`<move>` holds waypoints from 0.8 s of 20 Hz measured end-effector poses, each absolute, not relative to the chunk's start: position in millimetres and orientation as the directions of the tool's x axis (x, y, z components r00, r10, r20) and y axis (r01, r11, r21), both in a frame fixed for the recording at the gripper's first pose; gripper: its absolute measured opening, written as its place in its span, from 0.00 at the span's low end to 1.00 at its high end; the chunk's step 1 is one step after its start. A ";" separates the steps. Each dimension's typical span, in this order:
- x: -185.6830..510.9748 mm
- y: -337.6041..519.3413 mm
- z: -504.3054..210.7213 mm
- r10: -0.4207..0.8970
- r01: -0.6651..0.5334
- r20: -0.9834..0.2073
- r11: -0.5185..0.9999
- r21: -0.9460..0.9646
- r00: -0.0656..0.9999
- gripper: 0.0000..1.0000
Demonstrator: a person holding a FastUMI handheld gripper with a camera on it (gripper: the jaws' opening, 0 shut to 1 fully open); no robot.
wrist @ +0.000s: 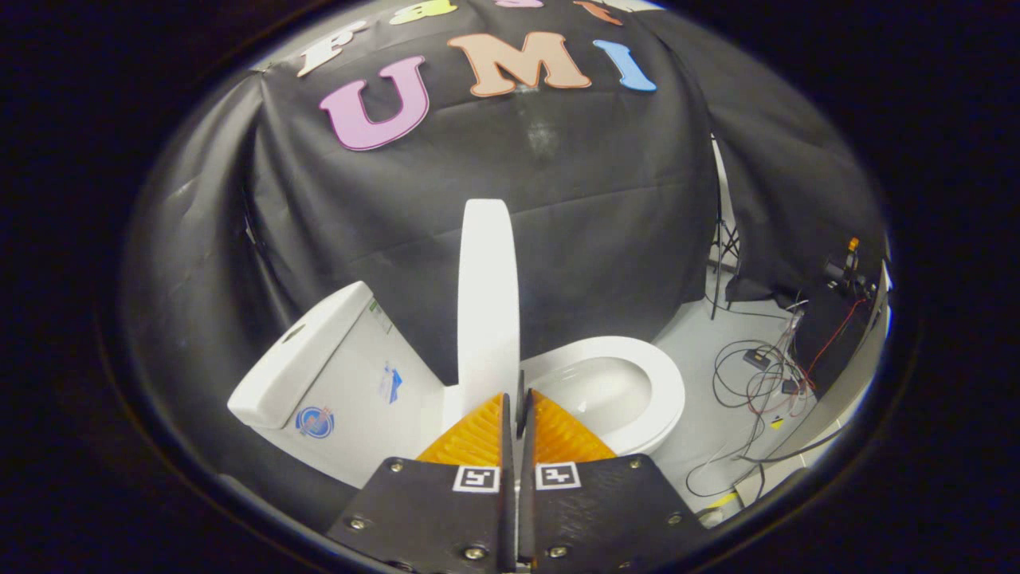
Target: Open the toilet lid.
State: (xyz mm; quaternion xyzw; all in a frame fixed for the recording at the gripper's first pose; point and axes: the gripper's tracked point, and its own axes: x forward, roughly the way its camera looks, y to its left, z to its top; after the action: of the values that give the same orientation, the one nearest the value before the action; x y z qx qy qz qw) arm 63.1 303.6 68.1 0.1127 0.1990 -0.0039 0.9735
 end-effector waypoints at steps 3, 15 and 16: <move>63.0 315.2 71.3 0.021 0.043 -0.381 0.986 0.161 0.925 0.02; 56.9 351.5 75.2 0.043 -0.010 -0.373 0.996 0.088 0.927 0.02; 55.4 354.5 74.1 0.047 -0.020 -0.373 0.997 0.075 0.927 0.02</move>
State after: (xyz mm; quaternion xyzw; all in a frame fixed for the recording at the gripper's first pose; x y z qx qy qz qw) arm 55.4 354.5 74.1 0.0352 0.1906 0.0170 0.9809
